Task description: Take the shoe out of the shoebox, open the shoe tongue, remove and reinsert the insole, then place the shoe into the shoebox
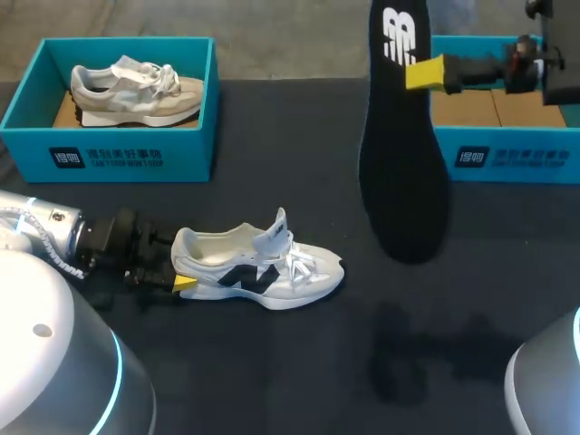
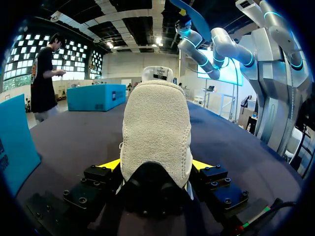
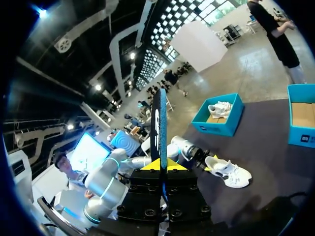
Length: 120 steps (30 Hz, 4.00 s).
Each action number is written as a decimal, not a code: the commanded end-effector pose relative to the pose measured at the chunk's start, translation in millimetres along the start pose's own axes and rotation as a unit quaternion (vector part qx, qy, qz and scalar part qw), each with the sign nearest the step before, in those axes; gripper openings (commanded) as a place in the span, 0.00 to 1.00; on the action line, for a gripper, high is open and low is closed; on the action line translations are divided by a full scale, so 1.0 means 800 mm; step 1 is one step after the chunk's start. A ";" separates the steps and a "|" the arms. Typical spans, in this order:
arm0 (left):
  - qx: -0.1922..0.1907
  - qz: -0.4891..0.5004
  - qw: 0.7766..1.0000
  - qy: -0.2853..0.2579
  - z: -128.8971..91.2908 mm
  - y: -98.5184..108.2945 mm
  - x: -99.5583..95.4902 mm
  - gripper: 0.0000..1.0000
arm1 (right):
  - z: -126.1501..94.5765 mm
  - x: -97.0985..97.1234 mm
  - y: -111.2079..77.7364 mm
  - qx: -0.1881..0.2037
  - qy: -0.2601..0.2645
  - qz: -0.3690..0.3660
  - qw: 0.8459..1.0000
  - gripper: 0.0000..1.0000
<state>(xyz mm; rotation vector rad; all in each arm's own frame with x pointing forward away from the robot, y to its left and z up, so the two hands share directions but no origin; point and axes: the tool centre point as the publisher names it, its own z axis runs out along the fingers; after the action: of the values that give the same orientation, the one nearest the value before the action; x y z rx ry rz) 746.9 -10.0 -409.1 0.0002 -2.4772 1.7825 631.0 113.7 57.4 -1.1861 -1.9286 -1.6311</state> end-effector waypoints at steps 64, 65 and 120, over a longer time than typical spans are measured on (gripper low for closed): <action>-0.237 -0.050 0.968 0.070 -0.044 -0.033 0.012 1.00 | 0.011 -0.004 -0.030 0.007 0.007 0.029 1.000 0.00; -0.250 -0.055 0.964 0.075 -0.045 -0.034 0.012 1.00 | 0.011 -0.004 -0.030 0.007 0.007 0.029 1.000 0.00; -0.521 0.023 0.853 0.007 -0.085 -0.144 0.009 1.00 | 0.011 -0.004 -0.030 0.007 0.007 0.029 1.000 0.00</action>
<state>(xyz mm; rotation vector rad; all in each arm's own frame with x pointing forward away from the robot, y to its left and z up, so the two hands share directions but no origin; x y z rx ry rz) 750.8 19.9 -277.7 -0.1411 -3.0665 0.2474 612.2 118.3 35.2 -1.2109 -1.8734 -1.5984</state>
